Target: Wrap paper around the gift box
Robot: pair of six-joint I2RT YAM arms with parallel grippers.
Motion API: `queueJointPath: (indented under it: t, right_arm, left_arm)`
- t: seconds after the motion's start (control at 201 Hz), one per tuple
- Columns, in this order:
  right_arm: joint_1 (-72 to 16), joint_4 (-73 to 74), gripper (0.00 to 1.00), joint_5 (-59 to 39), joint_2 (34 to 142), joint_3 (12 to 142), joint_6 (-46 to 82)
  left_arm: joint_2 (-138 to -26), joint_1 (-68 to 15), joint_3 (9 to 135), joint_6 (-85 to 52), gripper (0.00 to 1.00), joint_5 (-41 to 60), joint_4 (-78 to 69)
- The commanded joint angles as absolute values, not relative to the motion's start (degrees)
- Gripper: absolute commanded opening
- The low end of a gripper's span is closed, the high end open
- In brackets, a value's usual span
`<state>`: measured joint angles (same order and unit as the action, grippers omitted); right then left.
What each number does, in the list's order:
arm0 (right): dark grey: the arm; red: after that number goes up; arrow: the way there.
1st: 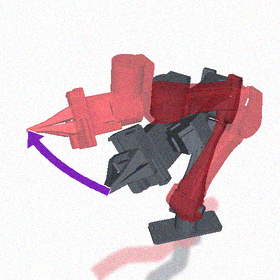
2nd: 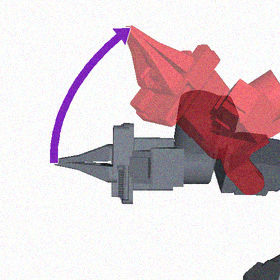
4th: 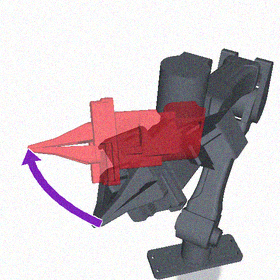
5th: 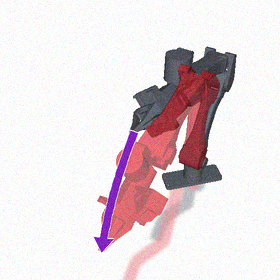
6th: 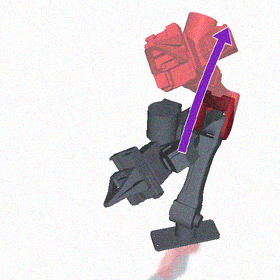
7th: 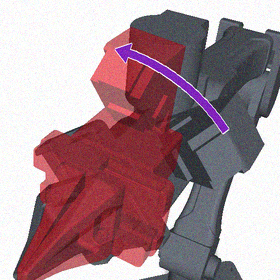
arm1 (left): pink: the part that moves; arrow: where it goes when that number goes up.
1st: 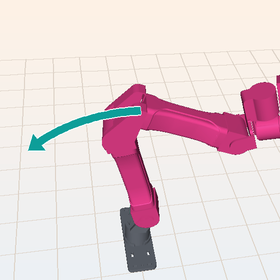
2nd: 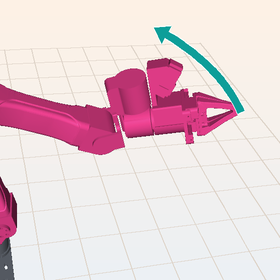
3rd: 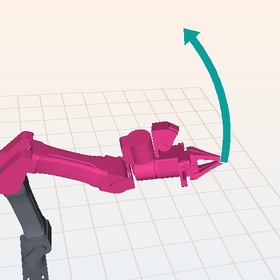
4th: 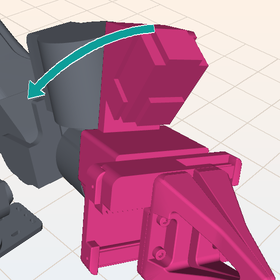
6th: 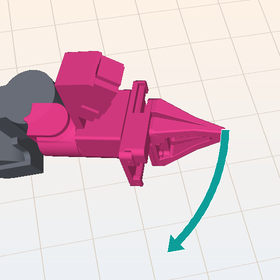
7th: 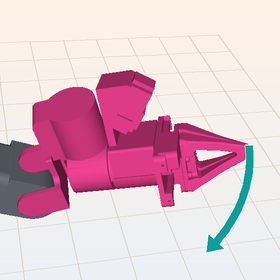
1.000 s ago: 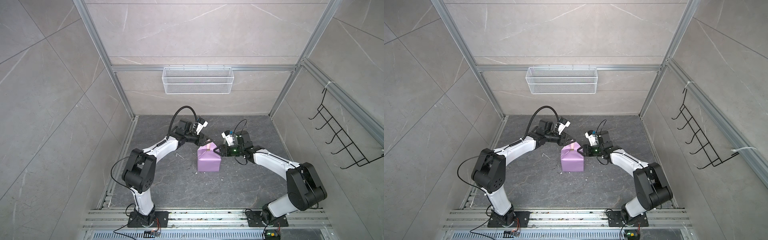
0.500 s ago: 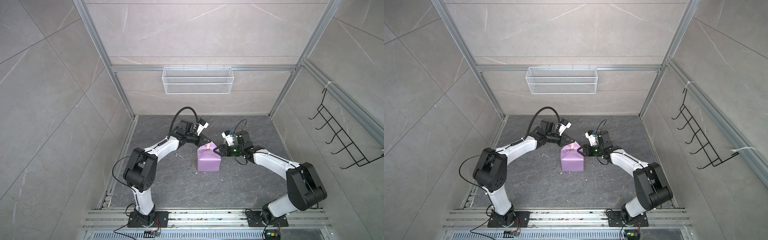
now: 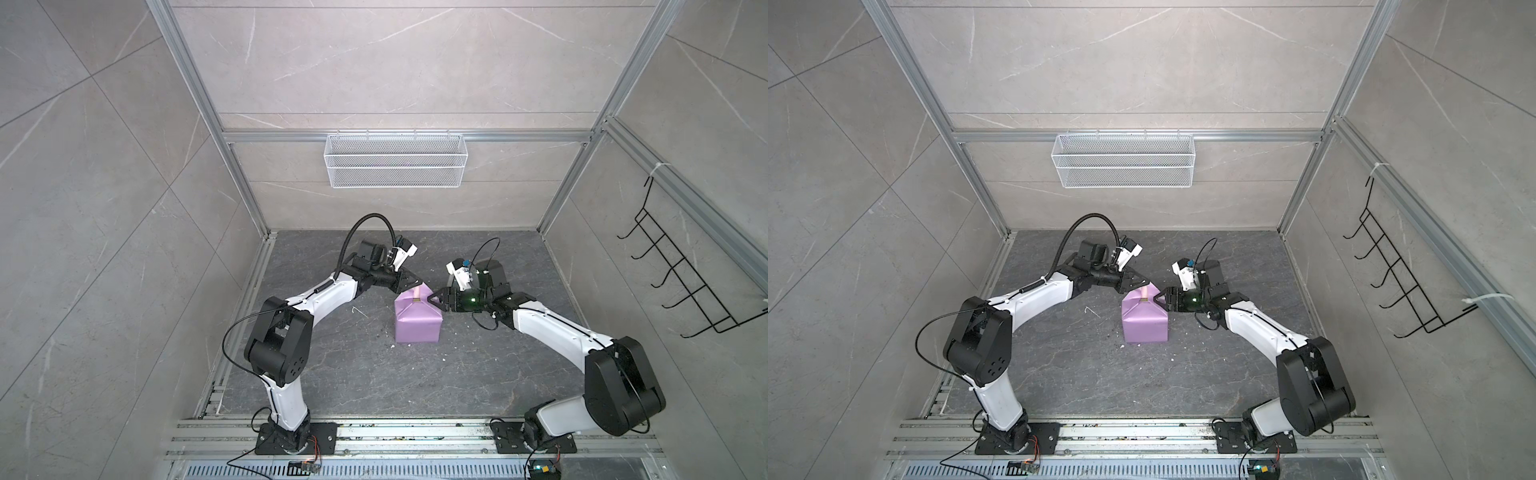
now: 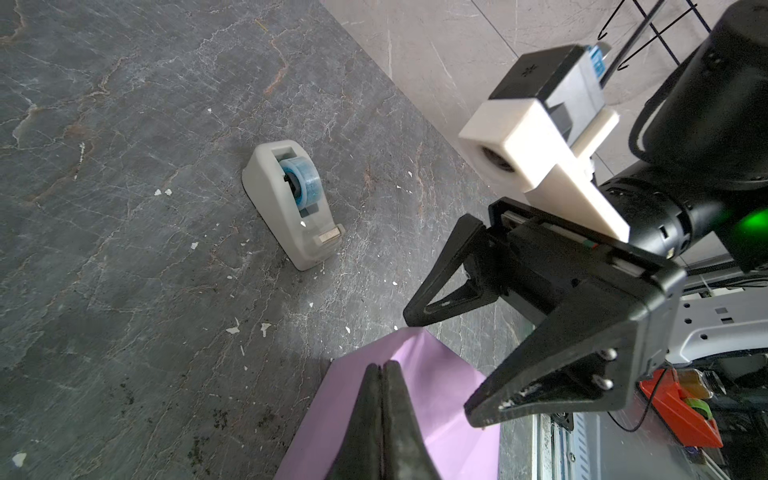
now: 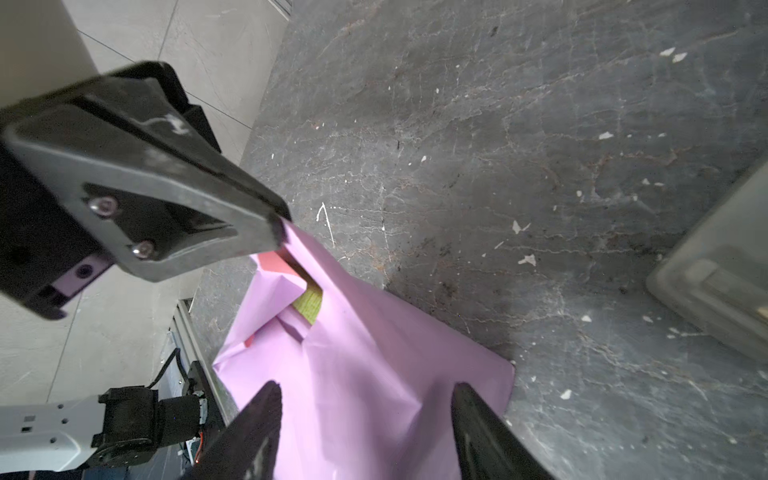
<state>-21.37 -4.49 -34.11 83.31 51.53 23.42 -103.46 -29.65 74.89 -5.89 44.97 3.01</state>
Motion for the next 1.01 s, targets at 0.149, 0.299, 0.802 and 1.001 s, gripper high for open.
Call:
queueJointPath:
  t: [0.149,0.299,0.802,1.001]
  right_arm:
    - [-21.6,-6.9,0.62,-33.7,80.5,46.6,26.6]
    - [-21.7,-6.7,0.59,-32.4,80.9,45.0,27.6]
    - [-22.9,-2.8,0.51,-28.7,80.7,40.0,34.9]
    - [-23.5,-2.8,0.51,-27.4,80.4,39.6,35.6]
  left_arm:
    - [-98.9,-30.0,73.4,-5.5,0.00,43.6,0.9]
    - [-98.2,-30.1,72.3,-5.6,0.00,42.5,0.7]
    - [-92.6,-33.2,66.0,-7.5,0.00,36.6,-0.6]
    - [-91.9,-34.2,64.7,-8.8,0.00,35.6,-1.2]
